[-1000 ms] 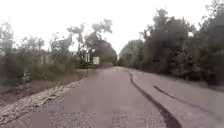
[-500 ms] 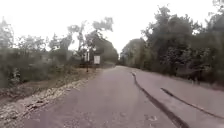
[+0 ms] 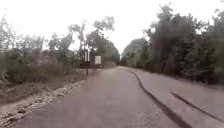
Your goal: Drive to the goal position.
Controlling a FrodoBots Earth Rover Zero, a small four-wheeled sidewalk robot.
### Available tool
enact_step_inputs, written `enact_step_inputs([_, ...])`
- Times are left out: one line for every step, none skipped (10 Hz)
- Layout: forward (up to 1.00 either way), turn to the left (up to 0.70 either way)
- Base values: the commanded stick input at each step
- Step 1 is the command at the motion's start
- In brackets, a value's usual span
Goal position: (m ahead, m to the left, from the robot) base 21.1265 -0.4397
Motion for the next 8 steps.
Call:
enact_step_inputs([0.85, -0.04])
enact_step_inputs([0.85, 0.0])
enact_step_inputs([0.85, 0.0])
enact_step_inputs([0.85, 0.0])
enact_step_inputs([0.85, 0.0])
enact_step_inputs([0.85, 0.0])
enact_step_inputs([0.85, 0.0])
enact_step_inputs([0.85, 0.0])
